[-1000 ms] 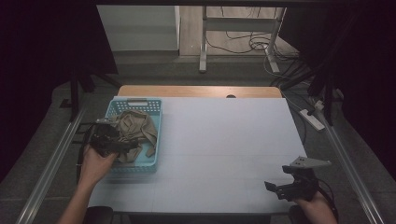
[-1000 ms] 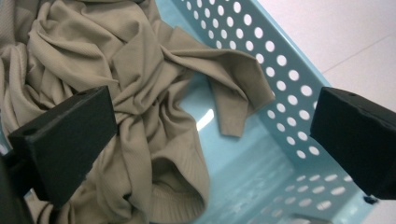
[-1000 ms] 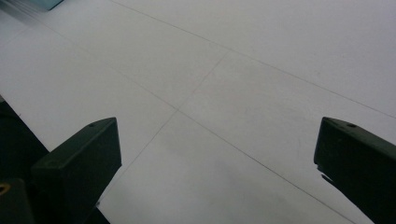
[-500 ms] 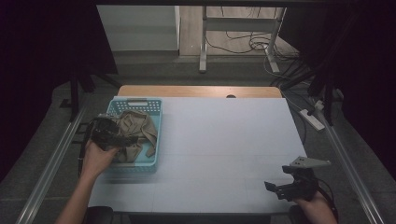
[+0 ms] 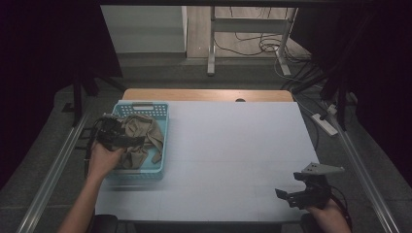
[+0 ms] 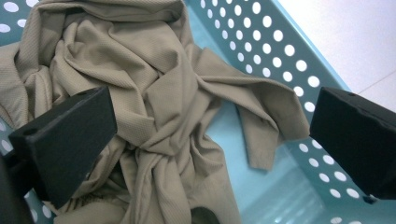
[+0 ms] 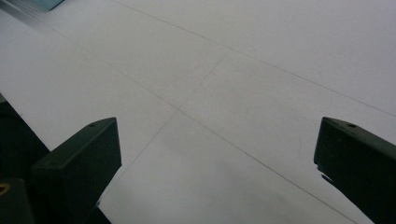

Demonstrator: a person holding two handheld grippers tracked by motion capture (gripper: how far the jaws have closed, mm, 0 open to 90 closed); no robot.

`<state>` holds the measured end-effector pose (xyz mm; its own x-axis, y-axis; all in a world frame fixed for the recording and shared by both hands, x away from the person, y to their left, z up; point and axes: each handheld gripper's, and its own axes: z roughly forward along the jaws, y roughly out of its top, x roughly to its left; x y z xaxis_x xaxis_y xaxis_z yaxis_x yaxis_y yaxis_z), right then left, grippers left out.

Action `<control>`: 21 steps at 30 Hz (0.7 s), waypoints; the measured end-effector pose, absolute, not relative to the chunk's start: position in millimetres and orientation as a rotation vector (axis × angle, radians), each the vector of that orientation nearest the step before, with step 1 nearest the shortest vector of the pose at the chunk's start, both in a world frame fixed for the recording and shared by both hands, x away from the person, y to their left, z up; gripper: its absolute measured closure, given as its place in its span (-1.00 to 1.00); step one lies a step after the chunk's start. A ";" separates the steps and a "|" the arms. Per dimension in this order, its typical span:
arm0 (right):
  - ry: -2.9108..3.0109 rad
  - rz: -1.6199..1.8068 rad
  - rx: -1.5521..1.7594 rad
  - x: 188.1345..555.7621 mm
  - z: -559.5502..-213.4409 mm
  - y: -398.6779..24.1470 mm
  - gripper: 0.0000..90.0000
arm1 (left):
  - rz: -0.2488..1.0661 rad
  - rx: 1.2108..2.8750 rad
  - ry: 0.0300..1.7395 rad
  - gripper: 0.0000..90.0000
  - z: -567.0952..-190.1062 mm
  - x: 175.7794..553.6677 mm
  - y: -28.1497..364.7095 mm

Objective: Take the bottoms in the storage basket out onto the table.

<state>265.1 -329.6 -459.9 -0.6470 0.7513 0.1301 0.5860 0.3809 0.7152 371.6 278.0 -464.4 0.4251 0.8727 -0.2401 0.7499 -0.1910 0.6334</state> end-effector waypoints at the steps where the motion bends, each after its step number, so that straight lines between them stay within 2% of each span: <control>1: 2.423 1.120 1.194 265.2 -460.0 -329.6 -0.98 | 0.226 1.985 1.371 -1.00 -464.7 372.9 278.4; 21: 2.425 1.123 1.197 265.6 -460.2 -329.8 -0.98 | 0.232 1.964 1.431 -1.00 -478.5 400.2 284.9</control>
<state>265.6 -329.8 -460.2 -0.6468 0.7506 0.1349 0.5883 0.3785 0.7146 400.2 284.9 -478.5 0.3773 0.8936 -0.2429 0.7711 -0.1579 0.6168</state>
